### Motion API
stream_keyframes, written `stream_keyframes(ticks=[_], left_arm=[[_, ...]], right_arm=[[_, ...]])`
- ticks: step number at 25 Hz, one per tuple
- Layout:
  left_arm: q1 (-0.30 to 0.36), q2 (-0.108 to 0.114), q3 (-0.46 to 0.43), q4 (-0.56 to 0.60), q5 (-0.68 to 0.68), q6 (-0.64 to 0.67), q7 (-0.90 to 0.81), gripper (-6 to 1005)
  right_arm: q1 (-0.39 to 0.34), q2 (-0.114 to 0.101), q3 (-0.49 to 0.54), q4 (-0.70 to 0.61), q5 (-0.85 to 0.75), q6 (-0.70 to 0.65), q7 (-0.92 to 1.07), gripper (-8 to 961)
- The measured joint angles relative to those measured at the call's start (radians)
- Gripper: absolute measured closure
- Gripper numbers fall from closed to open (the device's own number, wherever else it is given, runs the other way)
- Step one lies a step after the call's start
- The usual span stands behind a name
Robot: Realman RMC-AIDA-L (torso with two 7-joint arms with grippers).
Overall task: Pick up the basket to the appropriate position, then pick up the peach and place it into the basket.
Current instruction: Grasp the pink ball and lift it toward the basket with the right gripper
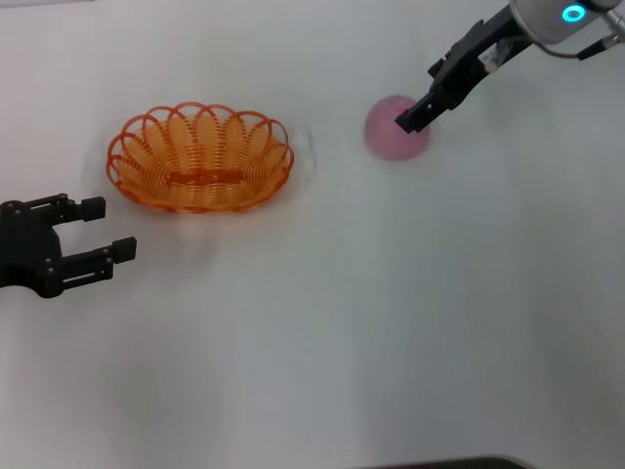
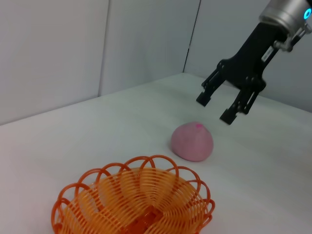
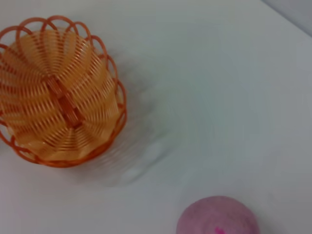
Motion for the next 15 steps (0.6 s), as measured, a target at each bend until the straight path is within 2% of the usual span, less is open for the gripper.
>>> stream_keyframes(ticks=[8, 15], left_arm=[[-0.001, 0.000, -0.002, 0.000, -0.001, -0.003, 0.001, 304], [-0.003, 0.000, 0.001, -0.002, -0.003, -0.007, -0.001, 304]], right_arm=[[0.031, -0.002, -0.022, 0.184, -0.001, 0.176, -0.009, 29], [0.042, 0.000, -0.063, 0.237, 0.003, 0.235, 0.000, 29]])
